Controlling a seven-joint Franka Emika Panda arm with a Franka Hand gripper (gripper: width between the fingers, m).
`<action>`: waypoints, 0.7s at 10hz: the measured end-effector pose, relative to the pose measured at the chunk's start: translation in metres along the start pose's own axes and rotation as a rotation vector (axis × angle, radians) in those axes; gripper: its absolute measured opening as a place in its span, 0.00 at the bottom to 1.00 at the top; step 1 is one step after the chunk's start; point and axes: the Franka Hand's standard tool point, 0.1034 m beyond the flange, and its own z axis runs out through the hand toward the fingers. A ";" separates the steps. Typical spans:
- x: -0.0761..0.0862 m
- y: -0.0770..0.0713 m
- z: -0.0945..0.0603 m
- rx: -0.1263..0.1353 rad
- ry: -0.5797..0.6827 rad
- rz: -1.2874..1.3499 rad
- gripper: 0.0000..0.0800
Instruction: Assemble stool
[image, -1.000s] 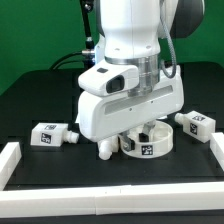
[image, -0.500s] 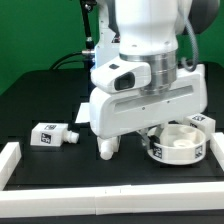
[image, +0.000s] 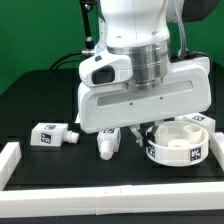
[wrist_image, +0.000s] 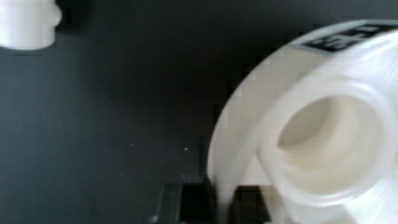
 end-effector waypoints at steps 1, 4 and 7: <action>0.000 0.001 0.001 0.000 -0.001 0.002 0.03; 0.043 0.000 0.014 0.002 0.012 0.123 0.03; 0.040 -0.012 0.028 -0.043 -0.012 0.240 0.03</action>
Offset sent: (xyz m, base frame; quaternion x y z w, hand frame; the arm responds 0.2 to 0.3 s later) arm 0.0666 0.0106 -0.0120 -0.0399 -0.0051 0.1067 0.9935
